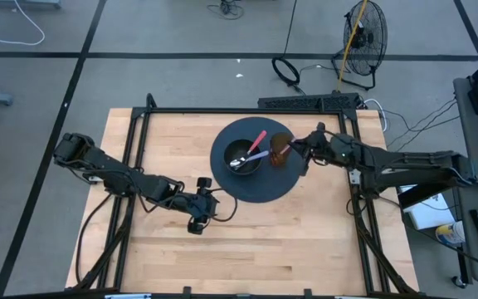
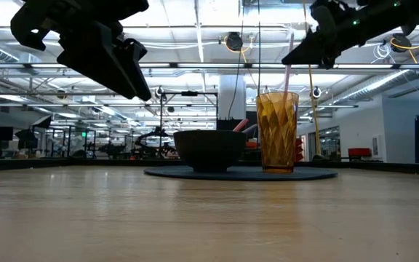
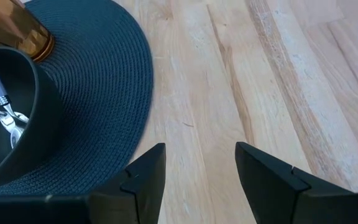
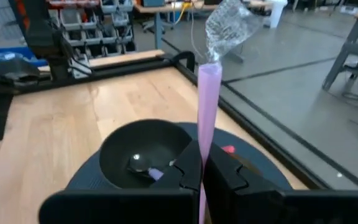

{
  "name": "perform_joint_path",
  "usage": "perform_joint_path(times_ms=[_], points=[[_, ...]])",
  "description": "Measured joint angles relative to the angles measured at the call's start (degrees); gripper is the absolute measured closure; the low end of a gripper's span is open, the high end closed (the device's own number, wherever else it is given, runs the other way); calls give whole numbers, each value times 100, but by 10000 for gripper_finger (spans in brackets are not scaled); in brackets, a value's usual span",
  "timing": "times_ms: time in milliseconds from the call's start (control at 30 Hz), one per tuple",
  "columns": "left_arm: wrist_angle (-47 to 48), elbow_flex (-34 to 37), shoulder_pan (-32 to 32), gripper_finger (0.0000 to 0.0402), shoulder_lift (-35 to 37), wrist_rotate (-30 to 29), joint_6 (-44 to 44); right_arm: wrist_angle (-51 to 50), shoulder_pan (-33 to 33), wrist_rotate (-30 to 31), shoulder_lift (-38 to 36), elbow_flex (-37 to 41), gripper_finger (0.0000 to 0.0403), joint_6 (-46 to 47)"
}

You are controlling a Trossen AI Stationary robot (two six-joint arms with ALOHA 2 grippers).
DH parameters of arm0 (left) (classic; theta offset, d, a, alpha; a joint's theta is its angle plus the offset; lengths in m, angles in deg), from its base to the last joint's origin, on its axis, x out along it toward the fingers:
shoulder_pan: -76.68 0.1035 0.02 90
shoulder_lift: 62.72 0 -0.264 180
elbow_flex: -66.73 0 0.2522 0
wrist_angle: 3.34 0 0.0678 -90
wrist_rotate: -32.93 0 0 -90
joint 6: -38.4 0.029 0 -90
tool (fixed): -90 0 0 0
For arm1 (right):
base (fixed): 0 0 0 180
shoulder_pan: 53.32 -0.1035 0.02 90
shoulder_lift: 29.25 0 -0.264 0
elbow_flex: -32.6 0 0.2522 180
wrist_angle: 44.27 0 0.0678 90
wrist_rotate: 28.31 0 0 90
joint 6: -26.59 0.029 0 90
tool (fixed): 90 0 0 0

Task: Pick & Place Utensil
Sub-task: Put the straw into the cup

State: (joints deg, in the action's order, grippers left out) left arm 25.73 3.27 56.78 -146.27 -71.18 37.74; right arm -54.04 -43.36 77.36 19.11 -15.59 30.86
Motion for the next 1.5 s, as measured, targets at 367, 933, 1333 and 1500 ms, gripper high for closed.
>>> perform_joint_path(times_ms=[367,933,1333,1500], points=[[-19,0,0,202,0,2,31,-2,211,-274,274,0,403,107],[-17,0,0,202,0,2,16,-54,212,-386,275,0,366,142],[-15,0,0,202,0,2,17,325,210,-382,277,2,265,-87],[-15,0,0,202,0,2,16,394,210,-382,277,2,244,-175]])
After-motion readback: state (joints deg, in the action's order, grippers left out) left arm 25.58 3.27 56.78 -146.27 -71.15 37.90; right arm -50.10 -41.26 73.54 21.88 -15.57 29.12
